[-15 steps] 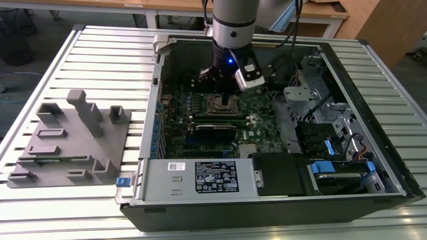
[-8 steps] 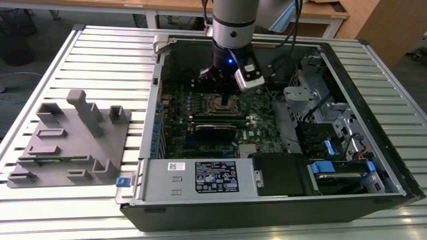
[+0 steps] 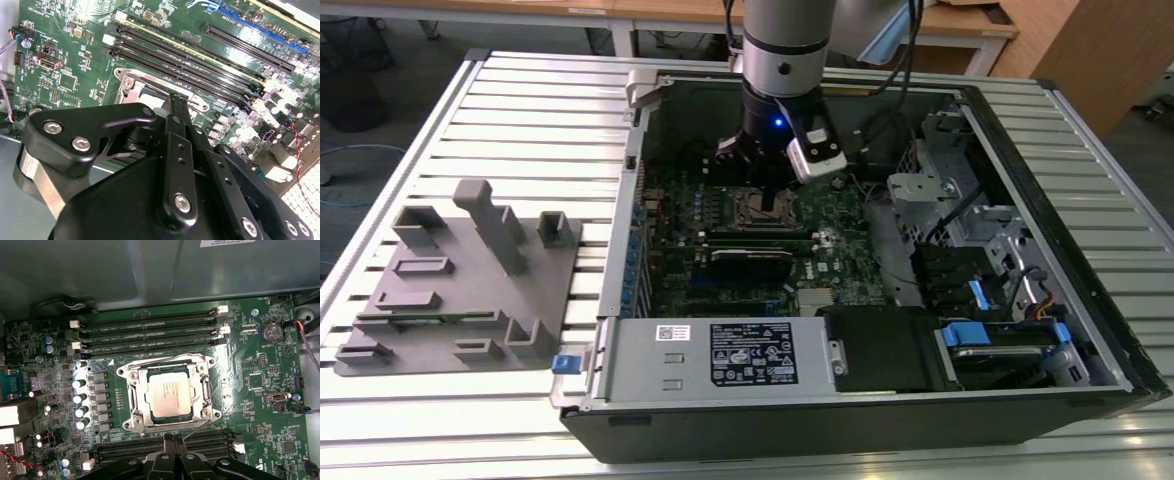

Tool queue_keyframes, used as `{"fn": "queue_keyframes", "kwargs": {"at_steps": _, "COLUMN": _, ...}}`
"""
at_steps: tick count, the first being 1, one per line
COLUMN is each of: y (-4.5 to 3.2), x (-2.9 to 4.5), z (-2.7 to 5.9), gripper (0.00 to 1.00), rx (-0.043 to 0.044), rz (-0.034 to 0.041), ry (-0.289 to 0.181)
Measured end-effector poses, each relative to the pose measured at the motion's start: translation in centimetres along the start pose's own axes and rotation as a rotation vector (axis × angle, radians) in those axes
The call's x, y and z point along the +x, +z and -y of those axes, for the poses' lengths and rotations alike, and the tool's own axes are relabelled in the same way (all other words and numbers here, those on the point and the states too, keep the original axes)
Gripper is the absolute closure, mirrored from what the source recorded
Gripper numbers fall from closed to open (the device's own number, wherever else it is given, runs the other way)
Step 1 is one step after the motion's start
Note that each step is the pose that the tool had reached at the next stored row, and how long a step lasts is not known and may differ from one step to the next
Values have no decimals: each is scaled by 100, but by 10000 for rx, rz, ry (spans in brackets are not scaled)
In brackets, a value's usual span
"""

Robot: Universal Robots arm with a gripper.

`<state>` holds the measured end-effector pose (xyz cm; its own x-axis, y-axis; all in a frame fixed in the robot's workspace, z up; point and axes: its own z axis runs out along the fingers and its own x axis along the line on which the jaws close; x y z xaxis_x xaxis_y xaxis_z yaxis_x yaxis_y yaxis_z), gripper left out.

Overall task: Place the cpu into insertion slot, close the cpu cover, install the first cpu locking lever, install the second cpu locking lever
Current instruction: 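Install the second cpu locking lever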

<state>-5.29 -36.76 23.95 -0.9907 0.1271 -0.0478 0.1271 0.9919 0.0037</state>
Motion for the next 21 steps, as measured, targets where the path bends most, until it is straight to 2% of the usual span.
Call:
{"fn": "queue_keyframes", "kwargs": {"at_steps": 8, "y": 1, "x": 12, "z": 1, "gripper": 89, "rx": -1, "rz": 0, "ry": 1}}
{"fn": "queue_keyframes", "kwargs": {"at_steps": 13, "y": 2, "x": 56, "z": 6, "gripper": 89, "rx": 0, "rz": 0, "ry": 0}}
{"fn": "queue_keyframes", "kwargs": {"at_steps": 21, "y": 5, "x": 64, "z": 8, "gripper": 89, "rx": -1, "rz": 0, "ry": 0}}
